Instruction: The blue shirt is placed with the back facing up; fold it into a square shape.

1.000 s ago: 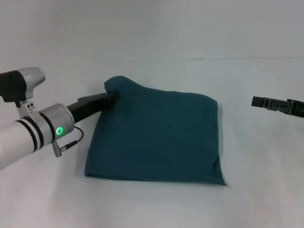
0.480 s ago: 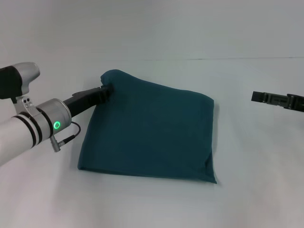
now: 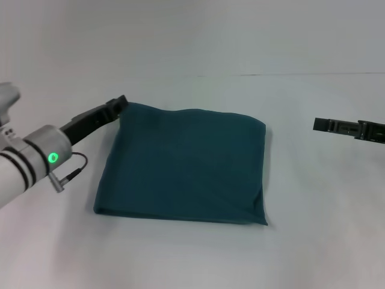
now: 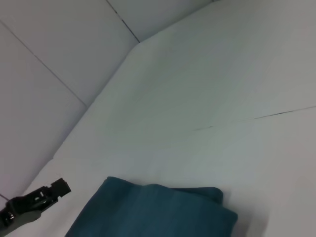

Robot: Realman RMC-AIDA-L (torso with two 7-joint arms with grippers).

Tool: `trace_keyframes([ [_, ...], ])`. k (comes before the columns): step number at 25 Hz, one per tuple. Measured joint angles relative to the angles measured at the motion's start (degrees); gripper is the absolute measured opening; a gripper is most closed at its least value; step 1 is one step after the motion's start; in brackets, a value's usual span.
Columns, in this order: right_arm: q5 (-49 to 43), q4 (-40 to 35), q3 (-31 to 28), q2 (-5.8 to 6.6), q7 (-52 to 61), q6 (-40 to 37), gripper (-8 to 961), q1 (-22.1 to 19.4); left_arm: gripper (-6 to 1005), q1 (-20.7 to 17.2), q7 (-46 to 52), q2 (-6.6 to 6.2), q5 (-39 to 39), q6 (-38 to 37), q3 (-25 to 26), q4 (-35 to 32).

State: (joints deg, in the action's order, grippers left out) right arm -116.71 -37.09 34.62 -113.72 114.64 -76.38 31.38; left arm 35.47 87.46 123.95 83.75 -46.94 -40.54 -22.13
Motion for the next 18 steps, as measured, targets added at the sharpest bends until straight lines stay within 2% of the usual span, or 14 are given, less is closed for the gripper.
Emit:
trace_keyframes([
  [1, 0.0, 0.0, 0.1, -0.02, 0.0, 0.0, 920, 0.0, 41, -0.5, 0.0, 0.02, -0.4, -0.7, 0.1, -0.2],
  [4, 0.0, 0.0, 0.1, -0.15, -0.1, -0.2, 920, 0.1, 157, -2.1, 0.0, 0.07, -0.7, -3.6, 0.9, -1.1],
  [7, 0.0, 0.0, 0.1, -0.30, -0.2, -0.8, 920, 0.1, 274, -5.0, 0.0, 0.14, -0.8, -10.2, 3.0, -3.3],
  [12, 1.3, 0.0, -0.7, -0.32, -2.8, -4.8, 920, 0.1, 467, -10.7, -0.6, 0.21, -0.8, -22.9, 3.6, -8.8],
  [18, 3.9, 0.0, -0.9, -0.28, -8.5, -10.2, 920, -0.5, 718, -14.6, -0.6, 0.25, -0.3, -31.8, 4.8, -12.7],
])
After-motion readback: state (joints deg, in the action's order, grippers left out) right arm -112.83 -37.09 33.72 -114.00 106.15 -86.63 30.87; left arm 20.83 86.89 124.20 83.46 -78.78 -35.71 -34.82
